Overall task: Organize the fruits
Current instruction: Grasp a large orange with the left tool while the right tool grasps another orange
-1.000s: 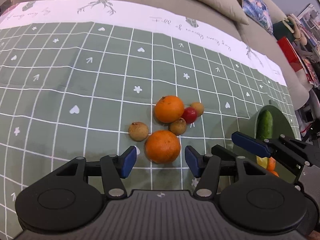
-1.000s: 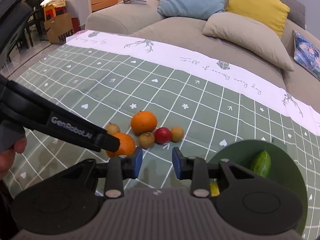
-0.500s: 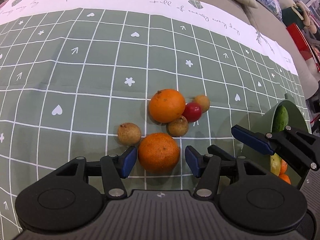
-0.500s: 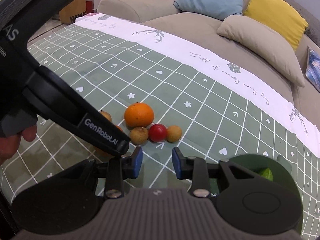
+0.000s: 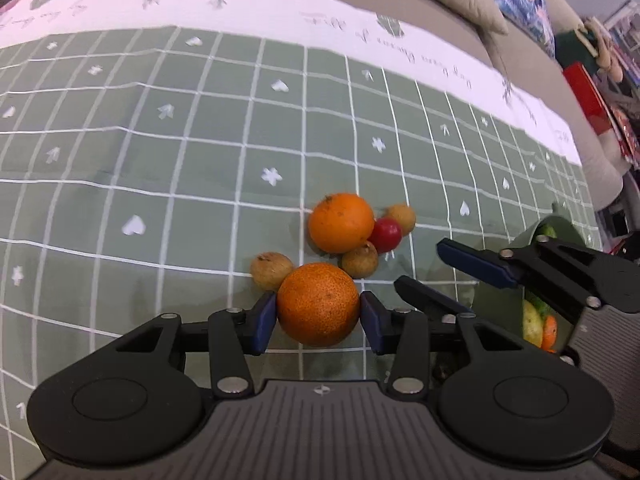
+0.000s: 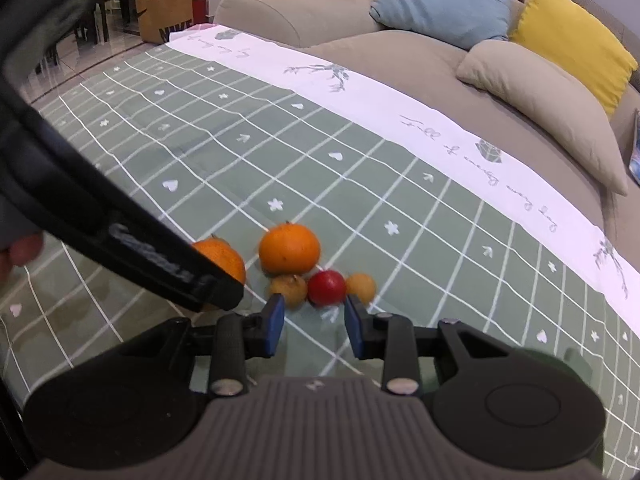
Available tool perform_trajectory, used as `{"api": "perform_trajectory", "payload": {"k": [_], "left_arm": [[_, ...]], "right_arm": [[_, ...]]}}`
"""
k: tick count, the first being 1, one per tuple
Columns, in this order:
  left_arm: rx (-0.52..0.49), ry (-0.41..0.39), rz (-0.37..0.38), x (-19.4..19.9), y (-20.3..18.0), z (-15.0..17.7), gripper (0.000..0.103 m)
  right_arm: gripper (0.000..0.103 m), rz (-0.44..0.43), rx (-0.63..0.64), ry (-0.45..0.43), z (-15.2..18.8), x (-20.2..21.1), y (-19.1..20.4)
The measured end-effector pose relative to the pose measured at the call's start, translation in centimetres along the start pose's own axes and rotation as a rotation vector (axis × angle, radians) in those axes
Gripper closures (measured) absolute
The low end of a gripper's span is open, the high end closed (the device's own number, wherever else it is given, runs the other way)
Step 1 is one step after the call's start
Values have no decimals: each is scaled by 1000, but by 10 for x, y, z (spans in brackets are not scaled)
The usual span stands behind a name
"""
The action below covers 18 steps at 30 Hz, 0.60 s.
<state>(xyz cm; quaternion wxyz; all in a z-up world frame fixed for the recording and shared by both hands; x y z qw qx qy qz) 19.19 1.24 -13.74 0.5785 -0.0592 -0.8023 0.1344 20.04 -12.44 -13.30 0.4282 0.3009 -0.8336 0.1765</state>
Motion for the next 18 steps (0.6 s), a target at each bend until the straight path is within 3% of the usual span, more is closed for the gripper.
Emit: {"api": "perform_trajectory", "payload": {"k": [4, 7, 18], "left_arm": [[35, -44, 0, 19, 14, -6, 53], [44, -71, -14, 28, 21, -9, 53], [92, -94, -27, 36, 38, -8, 53]], "right_arm": [[72, -17, 29, -3, -12, -10, 6], [63, -26, 35, -1, -20, -19, 8], [61, -51, -24, 51, -38, -48, 8]]}}
Point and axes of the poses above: each gripper's, at about its wrist camera, not at the fingertips, and x roughly against the way its jaws point, y to its left, z to its underside, the point moved 3 cm from there along -x, roughly the way its jaws point, and after that the axes turned 2 degrees about -z, right-handed, at the moved point
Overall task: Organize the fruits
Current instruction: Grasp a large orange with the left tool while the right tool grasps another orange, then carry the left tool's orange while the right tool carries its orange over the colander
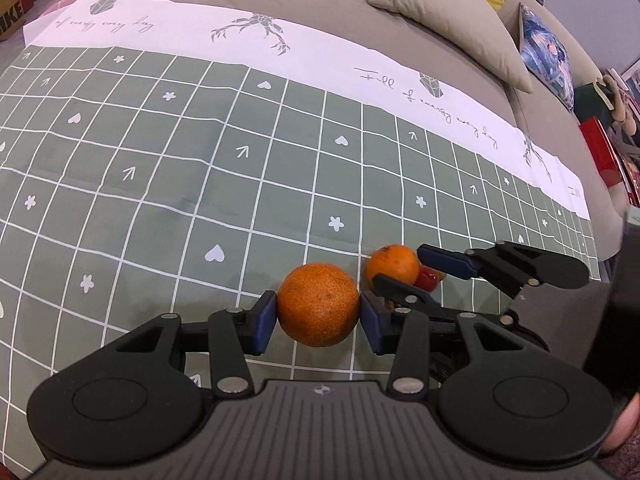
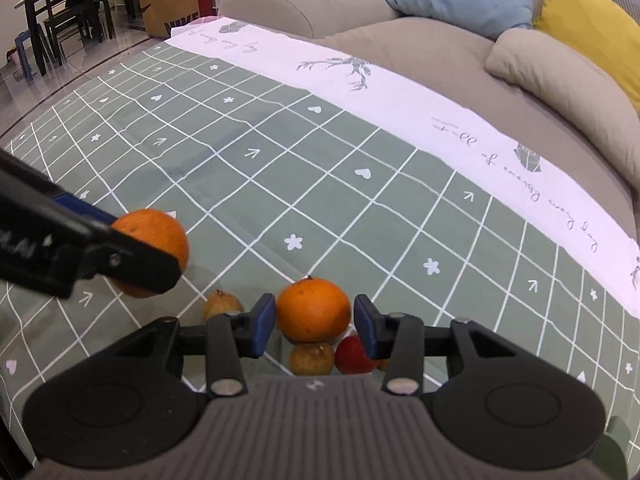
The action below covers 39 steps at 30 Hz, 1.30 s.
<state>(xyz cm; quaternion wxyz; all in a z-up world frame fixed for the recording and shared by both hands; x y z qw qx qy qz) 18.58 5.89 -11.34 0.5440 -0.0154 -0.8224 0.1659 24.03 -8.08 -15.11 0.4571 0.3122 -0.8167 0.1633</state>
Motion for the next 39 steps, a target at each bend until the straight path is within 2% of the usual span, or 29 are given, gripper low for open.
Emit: {"api": "perform_trajectory", "payload": {"k": [9, 18, 21, 24, 32, 39], "left_arm": [[-1, -13, -22, 12, 2, 3, 53], [-28, -54, -12, 39, -12, 12, 53], [-52, -69, 9, 49, -24, 16, 53], [-81, -73, 30, 55, -40, 21, 53], [-190, -57, 96, 57, -98, 38, 53], [-310, -10, 157, 44, -154, 52, 53]], "right_arm": [[64, 21, -31, 18, -6, -6, -2], [64, -20, -104, -64, -2, 52, 3], [64, -51, -198, -82, 10, 75, -6], [64, -46, -248, -116, 26, 101, -13], [64, 24, -303, -171, 76, 158, -40], [64, 105, -382, -175, 128, 188, -73]]}}
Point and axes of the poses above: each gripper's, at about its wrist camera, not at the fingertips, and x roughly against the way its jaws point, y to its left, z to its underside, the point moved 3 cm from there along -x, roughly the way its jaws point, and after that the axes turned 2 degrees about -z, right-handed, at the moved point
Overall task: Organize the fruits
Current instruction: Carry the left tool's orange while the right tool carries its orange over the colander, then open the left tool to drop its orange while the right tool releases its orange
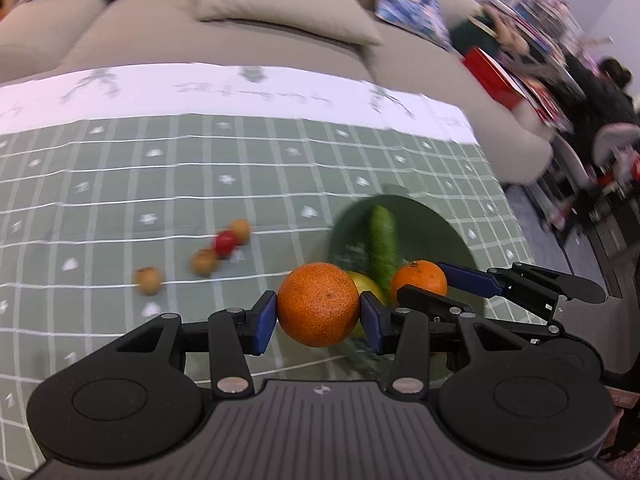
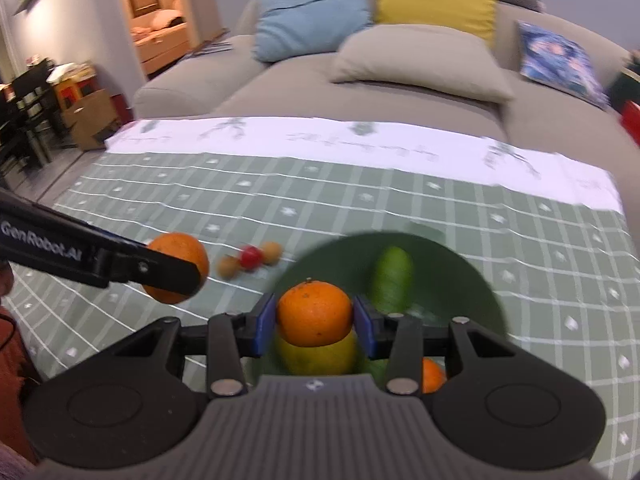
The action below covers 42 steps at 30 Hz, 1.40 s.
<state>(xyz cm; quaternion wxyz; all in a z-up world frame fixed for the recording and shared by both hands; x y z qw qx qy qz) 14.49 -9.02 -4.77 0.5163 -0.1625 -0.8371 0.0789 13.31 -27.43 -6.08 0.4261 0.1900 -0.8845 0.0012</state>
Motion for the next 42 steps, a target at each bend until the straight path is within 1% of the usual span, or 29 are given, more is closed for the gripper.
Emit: {"api": "perform_trajectory", "payload": {"k": [2, 6, 10, 14, 19, 23, 28, 31, 37, 41, 42], "left_arm": [[-24, 19, 17, -7, -10, -1, 53], [-67, 47, 45, -23, -30, -7, 53], [-97, 72, 45, -42, -42, -16, 53], [-111, 103, 18, -63, -49, -23, 53], [-135, 121, -17, -80, -52, -30, 53], [-183, 134, -58, -91, -57, -37, 53], [-221, 163, -90, -106, -60, -37, 53], [-231, 158, -92, -110, -60, -36, 52], [-204, 177, -74, -118, -55, -38, 52], [-201, 176, -76, -121, -55, -38, 51], [-203, 174, -78, -121, -55, -38, 49]], "right_arm": [[64, 26, -19, 3, 8, 5, -15], [64, 52, -55, 14, 18, 8, -34], [64, 63, -74, 22, 17, -2, -46], [64, 90, -88, 48, 14, -15, -56], [64, 82, -115, 78, 14, -34, -69], [64, 94, -116, 95, 13, -47, -75], [64, 105, -101, 114, 13, -61, -78], [64, 110, -89, 127, 14, -68, -78], [63, 116, -59, 134, 12, -75, -78], [63, 115, -54, 137, 12, -75, -78], [63, 115, -55, 138, 12, -75, -78]]}}
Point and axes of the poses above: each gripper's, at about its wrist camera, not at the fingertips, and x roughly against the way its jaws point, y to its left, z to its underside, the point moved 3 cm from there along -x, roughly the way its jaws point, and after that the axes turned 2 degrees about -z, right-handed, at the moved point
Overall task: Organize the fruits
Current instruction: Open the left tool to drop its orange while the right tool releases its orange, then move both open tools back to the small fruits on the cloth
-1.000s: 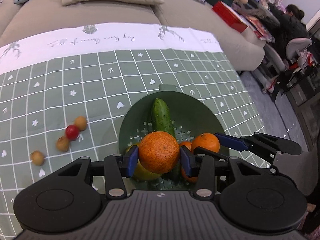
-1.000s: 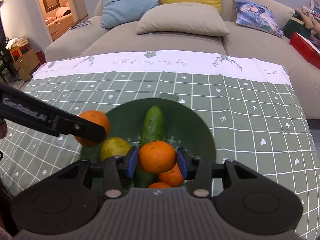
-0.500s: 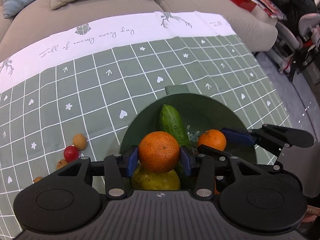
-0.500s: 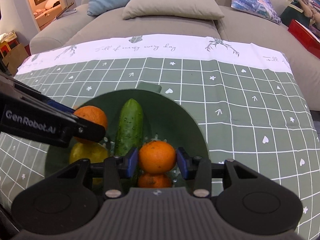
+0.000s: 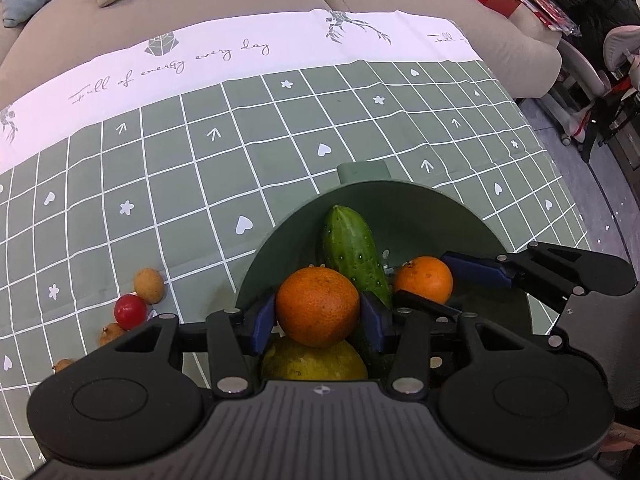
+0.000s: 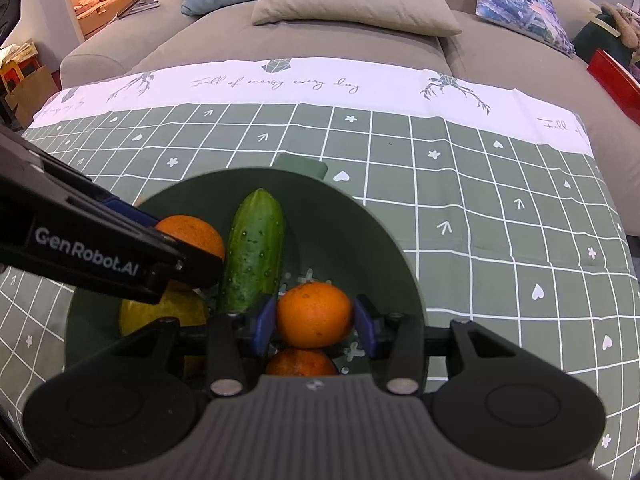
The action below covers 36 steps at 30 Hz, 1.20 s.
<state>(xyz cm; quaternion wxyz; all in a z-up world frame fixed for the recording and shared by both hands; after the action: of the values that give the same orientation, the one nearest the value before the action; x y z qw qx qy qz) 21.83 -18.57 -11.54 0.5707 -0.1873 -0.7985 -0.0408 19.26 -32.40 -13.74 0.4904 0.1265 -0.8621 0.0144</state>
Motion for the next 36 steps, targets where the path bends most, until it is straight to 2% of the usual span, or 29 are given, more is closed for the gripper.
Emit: {"api": "perform_trajectory", "payload": {"k": [7, 11, 14, 19, 23, 27, 33, 36], "left_arm": [[11, -5, -1, 4, 2, 5, 38], [19, -26, 14, 16, 3, 7, 37], [20, -55, 34, 30, 6, 9, 36], [7, -139, 26, 64, 14, 18, 36], [-7, -214, 2, 90, 25, 28, 36], [-4, -269, -31, 111, 43, 43, 36], [5, -306, -84, 128, 71, 73, 36], [21, -312, -84, 130, 85, 89, 37]], "right_arm": [[63, 11, 49, -9, -5, 6, 8], [62, 12, 54, -24, -9, 15, 12], [55, 18, 50, -43, -13, 24, 14], [54, 24, 36, -77, -17, 41, 26], [48, 16, -2, -108, -17, 55, 44], [48, 1, -23, -137, -14, 65, 68], [48, -34, -9, -175, -6, 73, 108], [48, -41, 40, -198, 0, 75, 131]]}}
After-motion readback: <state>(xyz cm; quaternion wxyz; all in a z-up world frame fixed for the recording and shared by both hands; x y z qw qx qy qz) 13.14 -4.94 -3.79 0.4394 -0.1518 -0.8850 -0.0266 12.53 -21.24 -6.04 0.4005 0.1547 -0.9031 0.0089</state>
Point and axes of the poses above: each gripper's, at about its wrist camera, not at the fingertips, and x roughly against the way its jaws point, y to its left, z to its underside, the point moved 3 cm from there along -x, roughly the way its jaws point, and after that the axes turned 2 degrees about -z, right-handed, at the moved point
